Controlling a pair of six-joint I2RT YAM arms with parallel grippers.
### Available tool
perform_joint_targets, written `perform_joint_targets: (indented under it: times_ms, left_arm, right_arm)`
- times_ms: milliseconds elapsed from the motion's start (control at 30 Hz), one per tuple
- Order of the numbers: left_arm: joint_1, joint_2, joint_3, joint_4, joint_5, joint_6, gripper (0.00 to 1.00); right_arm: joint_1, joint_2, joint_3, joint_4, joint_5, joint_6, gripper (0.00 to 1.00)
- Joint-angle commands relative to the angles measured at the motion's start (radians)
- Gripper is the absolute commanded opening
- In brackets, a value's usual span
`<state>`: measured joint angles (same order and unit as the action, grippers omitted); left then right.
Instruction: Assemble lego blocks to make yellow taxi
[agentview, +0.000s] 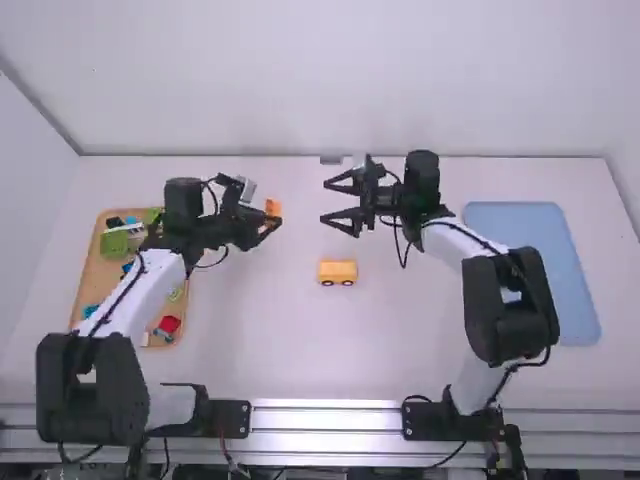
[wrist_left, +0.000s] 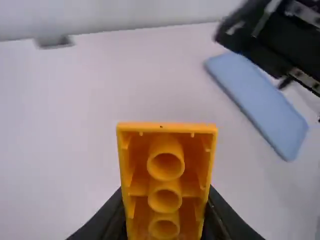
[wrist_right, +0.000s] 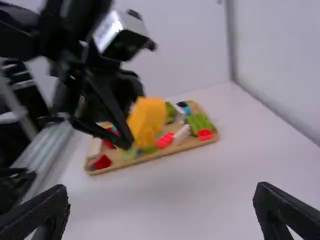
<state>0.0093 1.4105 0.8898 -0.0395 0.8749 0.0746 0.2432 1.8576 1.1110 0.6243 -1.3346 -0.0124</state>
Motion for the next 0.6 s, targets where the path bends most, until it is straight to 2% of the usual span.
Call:
perform_joint_targets:
  times_ms: [0,100,267,567]
  left_arm:
    - [-0.027,0.075,-0.011,0.078,0.196,0.056,0.18]
    - [-0.045,0.160,-0.011,0.241,0.309,0.020,0.17]
    - [-0.074,0.279,-0.011,0.505,0.348,-0.101,0.18]
    - [-0.142,0.294,-0.011,0.655,0.339,-0.126,0.20]
  right_arm:
    - [0.006,0.054,0.082,-0.003,-0.221,0.040,0.99]
    - [0.008,0.094,0.128,-0.003,-0.226,0.109,0.99]
    - [0.028,0.101,0.134,-0.002,-0.224,0.121,0.94]
    - [0.045,0.101,0.133,-0.003,-0.161,0.180,0.78]
